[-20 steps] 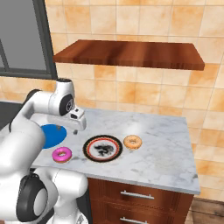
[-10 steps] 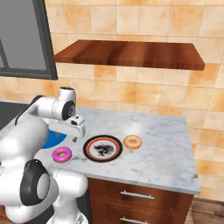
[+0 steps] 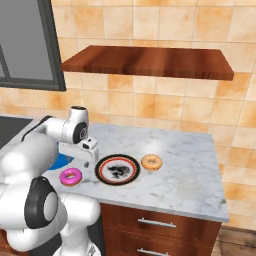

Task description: Place the pastries on the plates.

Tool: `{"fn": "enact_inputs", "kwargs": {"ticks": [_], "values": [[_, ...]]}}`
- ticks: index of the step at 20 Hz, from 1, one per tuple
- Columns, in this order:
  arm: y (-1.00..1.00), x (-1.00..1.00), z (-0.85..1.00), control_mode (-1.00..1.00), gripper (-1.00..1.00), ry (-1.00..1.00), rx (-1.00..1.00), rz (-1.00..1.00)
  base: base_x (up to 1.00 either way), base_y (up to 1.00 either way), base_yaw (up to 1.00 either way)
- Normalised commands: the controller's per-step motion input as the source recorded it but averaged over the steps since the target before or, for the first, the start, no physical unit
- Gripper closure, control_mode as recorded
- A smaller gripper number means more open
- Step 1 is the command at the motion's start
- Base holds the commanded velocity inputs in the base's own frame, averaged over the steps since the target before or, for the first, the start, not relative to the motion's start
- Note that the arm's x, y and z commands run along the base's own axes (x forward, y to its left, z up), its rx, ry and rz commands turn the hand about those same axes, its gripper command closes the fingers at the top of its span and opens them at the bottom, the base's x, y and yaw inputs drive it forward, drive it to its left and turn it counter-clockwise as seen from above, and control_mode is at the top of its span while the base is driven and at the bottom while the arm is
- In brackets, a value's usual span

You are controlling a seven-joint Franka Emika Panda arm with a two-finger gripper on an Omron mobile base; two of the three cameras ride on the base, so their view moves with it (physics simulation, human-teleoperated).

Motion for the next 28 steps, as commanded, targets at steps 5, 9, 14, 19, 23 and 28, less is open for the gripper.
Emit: {"fn": "enact_inputs", "kwargs": {"ticks": [5,9,14,19,23,28], "values": [[0.0,0.0,-0.4,-1.0,-1.0,0.0,0.0,-0.03,0.0,0.0,0.0],[0.03,0.0,-0.36,-1.0,-1.0,0.0,0.0,-0.01,0.0,0.0,0.0],[0.04,0.0,-0.36,-1.0,-1.0,0.0,0.0,0.0,0.0,0.0,0.0],[0.09,0.0,-0.31,-1.0,-1.0,0.0,0.0,0.0,0.0,0.0,0.0],[0.07,-0.01,-0.28,-1.0,-1.0,0.0,0.0,0.0,0.0,0.0,0.0],[0.0,0.0,-0.13,-1.0,1.0,0.0,0.0,0.0,0.0,0.0,0.0]]}}
